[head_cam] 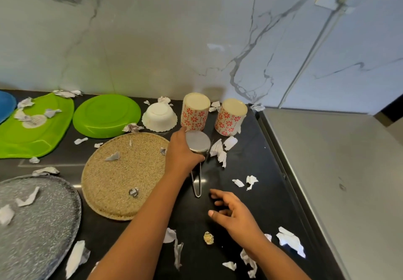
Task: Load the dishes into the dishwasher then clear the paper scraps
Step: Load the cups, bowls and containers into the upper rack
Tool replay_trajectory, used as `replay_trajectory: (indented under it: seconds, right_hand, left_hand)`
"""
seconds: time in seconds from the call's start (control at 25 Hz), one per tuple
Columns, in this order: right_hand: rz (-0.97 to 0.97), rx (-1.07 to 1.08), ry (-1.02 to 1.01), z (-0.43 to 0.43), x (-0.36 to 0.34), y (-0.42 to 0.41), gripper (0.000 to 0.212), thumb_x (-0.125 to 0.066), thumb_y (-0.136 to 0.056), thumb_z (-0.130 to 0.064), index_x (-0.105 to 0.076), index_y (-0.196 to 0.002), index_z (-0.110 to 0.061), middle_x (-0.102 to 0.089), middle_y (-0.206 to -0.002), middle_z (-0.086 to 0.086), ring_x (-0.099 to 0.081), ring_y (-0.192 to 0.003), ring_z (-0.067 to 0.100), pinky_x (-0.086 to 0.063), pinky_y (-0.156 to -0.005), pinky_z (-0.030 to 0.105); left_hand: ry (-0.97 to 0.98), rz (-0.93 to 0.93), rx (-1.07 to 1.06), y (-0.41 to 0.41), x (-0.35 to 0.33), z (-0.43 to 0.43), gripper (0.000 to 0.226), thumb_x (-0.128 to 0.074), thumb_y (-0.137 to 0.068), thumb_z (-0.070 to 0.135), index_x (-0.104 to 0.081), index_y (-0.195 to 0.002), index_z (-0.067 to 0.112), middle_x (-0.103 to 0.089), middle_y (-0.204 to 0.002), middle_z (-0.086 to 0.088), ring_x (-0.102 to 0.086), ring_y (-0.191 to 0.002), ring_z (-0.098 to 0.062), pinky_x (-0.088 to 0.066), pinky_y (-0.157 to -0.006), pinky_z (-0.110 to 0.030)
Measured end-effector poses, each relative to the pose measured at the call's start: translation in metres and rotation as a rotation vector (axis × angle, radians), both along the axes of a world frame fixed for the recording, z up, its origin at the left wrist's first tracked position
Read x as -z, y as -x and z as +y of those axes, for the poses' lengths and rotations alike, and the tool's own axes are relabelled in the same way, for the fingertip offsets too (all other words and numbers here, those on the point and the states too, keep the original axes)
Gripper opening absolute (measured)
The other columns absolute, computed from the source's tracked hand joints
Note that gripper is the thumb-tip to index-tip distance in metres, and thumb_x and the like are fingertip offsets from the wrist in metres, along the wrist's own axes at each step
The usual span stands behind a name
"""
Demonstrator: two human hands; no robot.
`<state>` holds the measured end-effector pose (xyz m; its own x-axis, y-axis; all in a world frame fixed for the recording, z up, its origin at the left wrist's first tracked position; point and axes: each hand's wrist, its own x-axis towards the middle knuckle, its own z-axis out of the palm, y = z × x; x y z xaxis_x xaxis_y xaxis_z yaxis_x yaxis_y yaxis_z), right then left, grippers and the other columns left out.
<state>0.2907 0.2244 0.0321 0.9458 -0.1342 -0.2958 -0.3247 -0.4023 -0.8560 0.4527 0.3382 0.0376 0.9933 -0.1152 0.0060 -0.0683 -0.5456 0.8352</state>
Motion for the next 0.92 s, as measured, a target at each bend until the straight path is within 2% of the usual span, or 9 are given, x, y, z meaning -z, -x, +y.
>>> replay_trajectory:
  seconds: [0.16,0.24,0.36,0.48,0.56,0.64,0.76,0.92]
  right_hand:
    - [0.033,0.122,-0.252,0.0,-0.003,0.005,0.041,-0.067,-0.084,-0.012,-0.057,-0.121,-0.025,-0.062,-0.114,-0.004,-0.058,-0.105,0.005,-0.048,-0.086,0.015]
    - [0.036,0.184,-0.342,0.001,-0.005,0.008,0.032,-0.066,-0.084,-0.011,-0.062,-0.114,-0.022,-0.068,-0.105,-0.003,-0.063,-0.099,0.006,-0.05,-0.079,0.016]
    - [0.025,0.269,-0.396,0.005,-0.01,0.019,0.018,-0.059,-0.088,-0.006,-0.068,-0.102,-0.013,-0.073,-0.094,0.002,-0.068,-0.09,0.011,-0.051,-0.071,0.015]
    - [0.017,0.343,-0.409,0.0,-0.013,0.033,0.017,-0.055,-0.089,-0.001,-0.068,-0.098,-0.009,-0.073,-0.088,0.009,-0.069,-0.087,0.016,-0.055,-0.075,0.022]
    - [0.013,0.361,-0.433,-0.011,-0.017,0.042,0.017,-0.054,-0.089,0.004,-0.067,-0.098,-0.004,-0.073,-0.085,0.013,-0.07,-0.084,0.02,-0.056,-0.074,0.026]
    - [0.0,0.38,-0.434,-0.025,-0.022,0.053,0.017,-0.055,-0.087,0.007,-0.067,-0.097,-0.001,-0.072,-0.082,0.017,-0.07,-0.077,0.023,-0.056,-0.07,0.027]
    - [-0.024,0.433,-0.406,-0.045,-0.027,0.078,0.018,-0.057,-0.084,0.011,-0.068,-0.093,0.0,-0.071,-0.077,0.019,-0.066,-0.066,0.022,-0.053,-0.06,0.026]
    - [-0.025,0.573,-0.409,-0.074,-0.027,0.126,0.021,-0.058,-0.08,0.016,-0.071,-0.085,0.0,-0.069,-0.073,0.023,-0.061,-0.056,0.02,-0.05,-0.05,0.023]
  left_hand:
    - [-0.024,0.005,0.018,0.023,-0.013,0.006,0.099,-0.086,-0.058,0.026,-0.034,-0.141,0.014,-0.038,-0.132,-0.006,-0.039,-0.123,-0.021,-0.036,-0.099,-0.03]
    - [0.008,0.001,0.066,0.036,-0.02,0.003,0.096,-0.087,-0.057,0.024,-0.037,-0.138,0.014,-0.039,-0.128,-0.004,-0.041,-0.117,-0.017,-0.035,-0.093,-0.024]
    - [0.102,0.016,0.101,0.051,-0.026,-0.005,0.091,-0.088,-0.054,0.019,-0.04,-0.131,0.016,-0.035,-0.12,0.002,-0.035,-0.104,-0.005,-0.029,-0.082,-0.014]
    - [0.145,0.038,0.142,0.064,-0.029,-0.015,0.091,-0.088,-0.054,0.019,-0.036,-0.128,0.019,-0.032,-0.123,0.002,-0.033,-0.106,-0.005,-0.032,-0.082,-0.014]
    - [0.181,0.054,0.195,0.072,-0.031,-0.022,0.089,-0.088,-0.055,0.02,-0.034,-0.126,0.022,-0.034,-0.124,0.004,-0.035,-0.107,-0.006,-0.032,-0.075,-0.009]
    - [0.255,0.095,0.249,0.078,-0.034,-0.03,0.085,-0.088,-0.056,0.023,-0.035,-0.123,0.027,-0.039,-0.124,0.006,-0.041,-0.109,-0.009,-0.037,-0.079,-0.013]
    - [0.355,0.203,0.327,0.09,-0.045,-0.047,0.067,-0.084,-0.065,0.027,-0.042,-0.118,0.031,-0.048,-0.119,0.008,-0.051,-0.099,-0.008,-0.049,-0.078,-0.024]
    - [0.323,0.269,0.432,0.115,-0.049,-0.084,0.063,-0.079,-0.071,0.029,-0.051,-0.127,0.025,-0.057,-0.12,0.009,-0.058,-0.103,-0.012,-0.052,-0.087,-0.033]
